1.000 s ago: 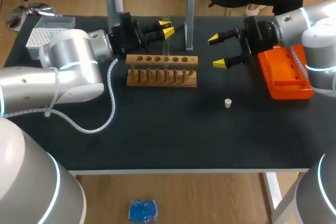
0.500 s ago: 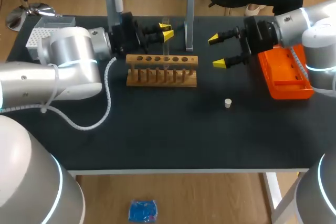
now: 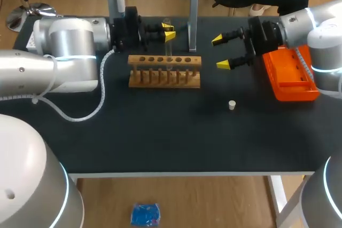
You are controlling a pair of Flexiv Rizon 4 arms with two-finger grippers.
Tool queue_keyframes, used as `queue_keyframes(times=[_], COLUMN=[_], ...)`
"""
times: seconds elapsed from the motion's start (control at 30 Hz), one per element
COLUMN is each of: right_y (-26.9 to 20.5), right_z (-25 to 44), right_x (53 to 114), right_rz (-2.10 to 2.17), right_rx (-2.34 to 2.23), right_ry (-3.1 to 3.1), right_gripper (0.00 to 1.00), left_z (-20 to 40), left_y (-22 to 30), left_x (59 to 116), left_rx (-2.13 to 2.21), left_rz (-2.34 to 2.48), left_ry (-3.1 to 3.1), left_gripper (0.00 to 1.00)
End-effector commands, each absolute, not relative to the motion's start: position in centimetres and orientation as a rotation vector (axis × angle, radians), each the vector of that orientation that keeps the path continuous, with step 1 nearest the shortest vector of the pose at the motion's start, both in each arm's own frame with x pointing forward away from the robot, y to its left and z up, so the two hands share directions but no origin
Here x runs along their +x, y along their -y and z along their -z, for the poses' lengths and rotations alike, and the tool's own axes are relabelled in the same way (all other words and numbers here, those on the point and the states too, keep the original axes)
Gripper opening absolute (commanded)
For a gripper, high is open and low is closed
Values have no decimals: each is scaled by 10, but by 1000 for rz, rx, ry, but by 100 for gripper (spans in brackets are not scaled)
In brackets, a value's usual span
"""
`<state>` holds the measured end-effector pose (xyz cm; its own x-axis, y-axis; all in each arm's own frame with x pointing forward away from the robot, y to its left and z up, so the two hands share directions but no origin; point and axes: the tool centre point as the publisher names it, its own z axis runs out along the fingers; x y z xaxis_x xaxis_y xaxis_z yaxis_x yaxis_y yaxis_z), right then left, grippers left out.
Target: Invert the test tube, pick up the pipette, mount the tip to pipette, aspirate from beaker and dispense into the tube, eject the tip, return the pipette, and cap with the stopper.
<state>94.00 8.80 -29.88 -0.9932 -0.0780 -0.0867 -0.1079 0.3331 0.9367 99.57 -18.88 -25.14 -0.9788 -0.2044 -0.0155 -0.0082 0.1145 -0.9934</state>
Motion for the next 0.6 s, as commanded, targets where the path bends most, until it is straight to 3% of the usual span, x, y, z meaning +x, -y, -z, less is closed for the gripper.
queue_keyframes(times=[0.03, 0.6], right_y=[-88, -88], right_z=[299, 299], right_x=[940, 940], right_rz=[-1790, -1790], right_rx=[-179, -179], right_ry=[-2544, -2544], right_gripper=[100, 100], left_z=[252, 268], left_y=[189, 190], left_x=[998, 999], left_rx=[-213, -245], left_rz=[1965, 1975], left_ry=[-2266, -2267], left_gripper=[0, 0])
